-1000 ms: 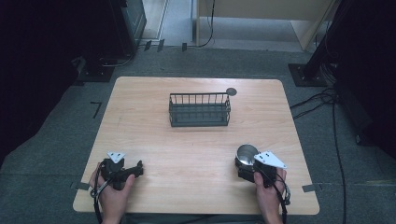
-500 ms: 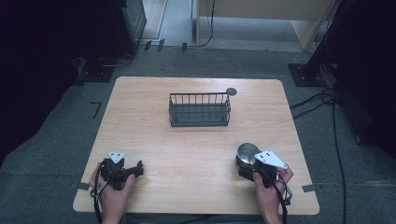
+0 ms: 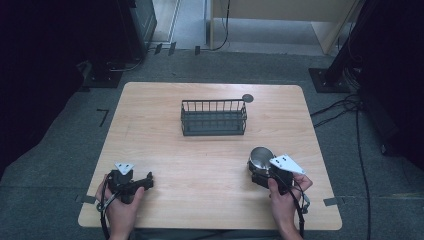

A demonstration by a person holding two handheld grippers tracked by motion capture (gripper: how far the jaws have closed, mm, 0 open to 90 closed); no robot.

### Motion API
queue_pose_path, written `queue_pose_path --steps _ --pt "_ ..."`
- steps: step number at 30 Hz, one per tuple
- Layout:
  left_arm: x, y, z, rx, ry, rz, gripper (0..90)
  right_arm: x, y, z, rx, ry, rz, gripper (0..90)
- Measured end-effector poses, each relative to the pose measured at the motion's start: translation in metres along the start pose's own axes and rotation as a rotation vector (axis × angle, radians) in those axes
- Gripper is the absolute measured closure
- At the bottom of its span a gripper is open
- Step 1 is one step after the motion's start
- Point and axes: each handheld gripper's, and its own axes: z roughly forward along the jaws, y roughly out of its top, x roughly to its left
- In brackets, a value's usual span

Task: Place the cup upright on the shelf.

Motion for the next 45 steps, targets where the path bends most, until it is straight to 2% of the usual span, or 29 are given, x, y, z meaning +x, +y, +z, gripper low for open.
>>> queue_pose_path --steps 17,24,45 --pt "0.0 0.0 0.0 0.0 0.0 0.0 0.1 0.017 0.036 0.025 -0.011 0.033 -0.025 18.4" --pt "0.0 0.0 0.0 0.0 0.0 0.0 0.1 0.022 0.056 0.035 -0.026 0.032 -0.044 18.4" --pt "0.0 0.0 0.0 0.0 0.001 -0.001 0.1 0.03 0.121 0.06 -0.078 0.042 -0.041 18.4"
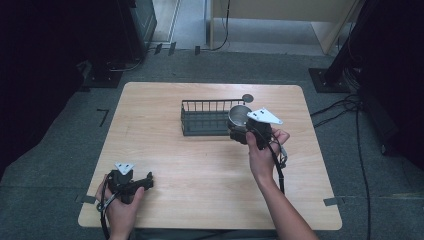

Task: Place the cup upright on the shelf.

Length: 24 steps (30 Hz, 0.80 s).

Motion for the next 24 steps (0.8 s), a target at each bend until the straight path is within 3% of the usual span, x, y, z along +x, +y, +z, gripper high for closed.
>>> queue_pose_path --steps 13,24 --pt "0.0 0.0 0.0 0.001 0.0 0.001 0.1 -0.001 0.033 0.022 -0.021 -0.016 0.001 18.4" --pt "0.0 0.0 0.0 -0.001 0.0 -0.001 0.1 -0.007 0.038 0.052 0.003 -0.043 0.02 18.4"
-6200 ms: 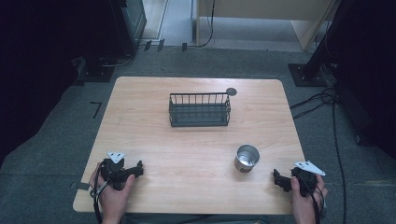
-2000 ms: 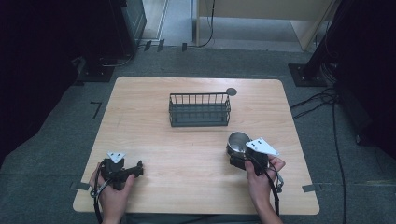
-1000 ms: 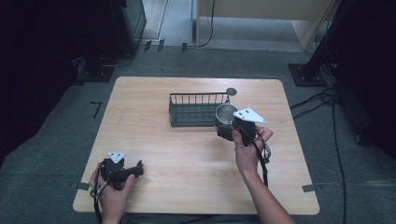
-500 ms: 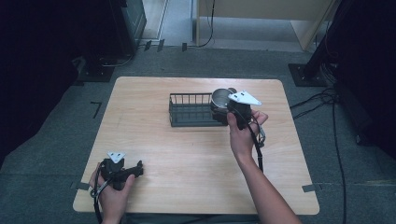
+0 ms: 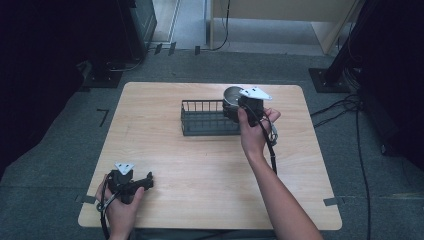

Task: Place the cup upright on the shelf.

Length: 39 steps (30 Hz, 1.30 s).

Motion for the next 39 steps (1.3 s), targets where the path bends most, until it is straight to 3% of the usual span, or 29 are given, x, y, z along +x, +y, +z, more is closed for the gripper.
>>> queue_pose_path --steps 17,24,39 --pt "0.0 0.0 0.0 0.001 0.0 0.001 0.1 -0.006 -0.015 0.042 0.075 -0.048 0.02 18.4" --pt "0.0 0.0 0.0 0.001 0.0 0.001 0.1 -0.007 -0.026 0.05 0.103 -0.053 0.013 18.4" --pt "0.0 0.0 0.0 0.001 0.0 0.001 0.1 -0.005 -0.032 0.055 0.126 -0.055 -0.012 18.4"
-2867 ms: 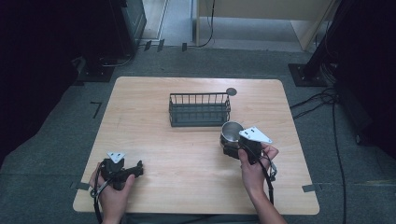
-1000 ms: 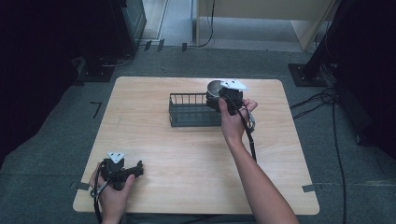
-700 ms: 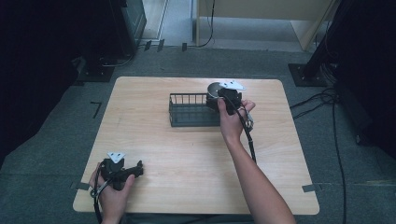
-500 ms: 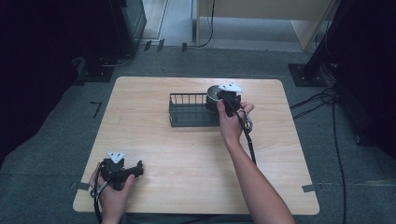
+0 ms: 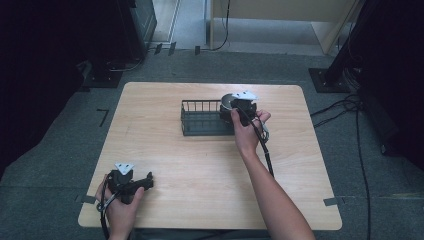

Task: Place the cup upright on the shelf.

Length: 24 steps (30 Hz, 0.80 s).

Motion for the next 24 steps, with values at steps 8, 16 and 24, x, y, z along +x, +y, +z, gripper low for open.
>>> queue_pose_path --steps 8,16,24 --pt "0.0 0.0 0.0 0.0 0.0 0.0 0.1 -0.0011 -0.0042 0.0022 0.003 -0.007 -0.003 18.3" --pt "0.0 0.0 0.0 0.0 0.0 0.0 0.1 -0.0013 -0.007 0.0017 -0.031 0.012 0.008 16.9" --pt "0.0 0.0 0.0 0.0 0.0 0.0 0.1 -0.0029 -0.0058 0.0 -0.053 0.013 0.02 13.1"
